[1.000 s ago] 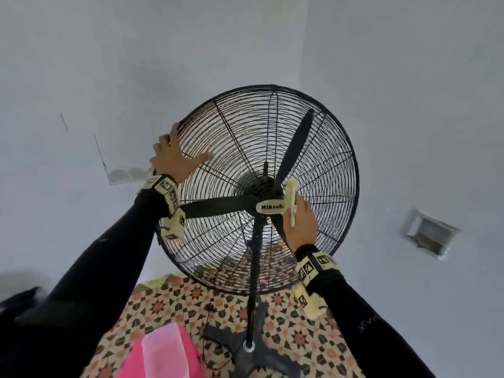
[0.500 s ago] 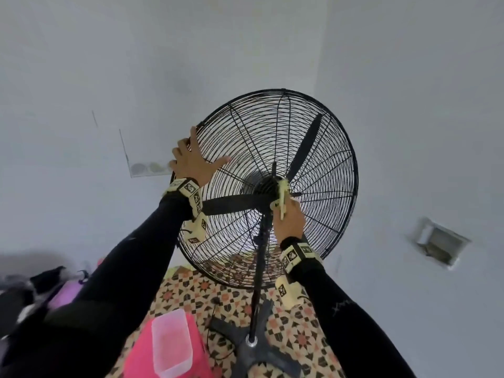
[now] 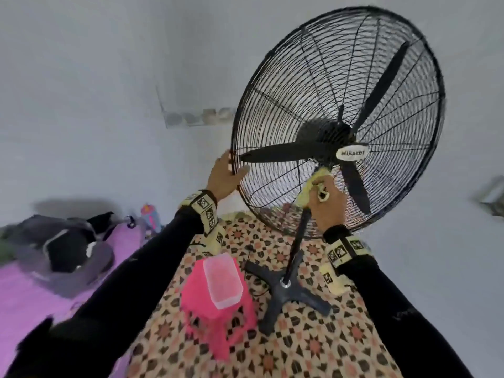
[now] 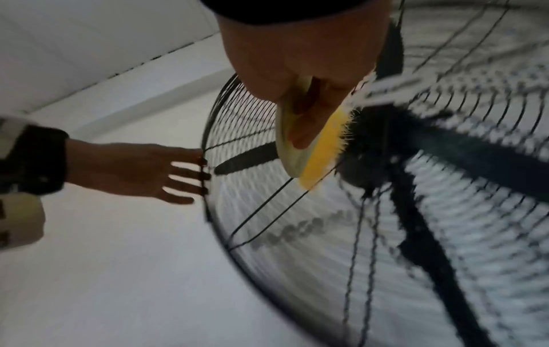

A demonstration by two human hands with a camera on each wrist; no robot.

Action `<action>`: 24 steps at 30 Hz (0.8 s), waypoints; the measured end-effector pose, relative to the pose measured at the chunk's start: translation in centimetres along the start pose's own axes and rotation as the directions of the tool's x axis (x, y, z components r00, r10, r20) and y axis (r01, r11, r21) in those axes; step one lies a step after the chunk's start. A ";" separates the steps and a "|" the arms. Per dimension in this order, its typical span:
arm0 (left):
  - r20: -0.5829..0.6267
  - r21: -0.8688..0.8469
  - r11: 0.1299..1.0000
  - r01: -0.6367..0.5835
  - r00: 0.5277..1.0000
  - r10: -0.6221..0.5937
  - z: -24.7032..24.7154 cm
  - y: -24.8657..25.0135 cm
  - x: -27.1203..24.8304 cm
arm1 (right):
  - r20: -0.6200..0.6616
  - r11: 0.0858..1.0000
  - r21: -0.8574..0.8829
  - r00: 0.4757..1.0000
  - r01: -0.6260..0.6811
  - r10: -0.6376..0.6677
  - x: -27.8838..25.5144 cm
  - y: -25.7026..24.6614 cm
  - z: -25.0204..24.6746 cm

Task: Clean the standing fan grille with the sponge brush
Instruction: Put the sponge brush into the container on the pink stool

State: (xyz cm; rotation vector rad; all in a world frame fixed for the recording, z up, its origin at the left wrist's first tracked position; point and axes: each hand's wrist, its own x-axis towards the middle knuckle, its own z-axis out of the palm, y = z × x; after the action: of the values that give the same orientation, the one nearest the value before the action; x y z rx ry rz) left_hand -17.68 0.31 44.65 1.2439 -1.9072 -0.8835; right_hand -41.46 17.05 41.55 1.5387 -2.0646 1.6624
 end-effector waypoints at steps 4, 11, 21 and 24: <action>0.438 -0.191 0.932 0.309 0.876 -0.201 0.5 -8.2 -8.0 | 0.169 0.988 0.076 0.978 -0.137 0.123 -8.9 -1.7 6.4; 0.635 -0.373 0.600 0.708 0.666 -0.392 1.6 -16.9 -15.7 | 0.521 0.934 0.099 0.817 -0.344 0.246 -19.9 -3.4 14.6; 0.461 -0.324 0.582 0.746 0.661 -0.592 3.0 -26.5 -13.4 | 0.585 0.697 -0.074 0.535 -0.713 0.609 -24.3 1.6 22.5; 0.432 -0.118 0.647 0.753 0.626 -0.649 3.8 -29.2 -12.4 | 0.562 0.653 -0.283 0.430 -0.703 0.707 -25.0 5.8 26.4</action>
State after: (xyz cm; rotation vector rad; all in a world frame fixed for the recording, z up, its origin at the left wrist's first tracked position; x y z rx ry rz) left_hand -3.34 3.45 16.33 1.7765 -1.3990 -1.8506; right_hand -20.28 12.13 11.85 1.4279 -3.4882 1.3429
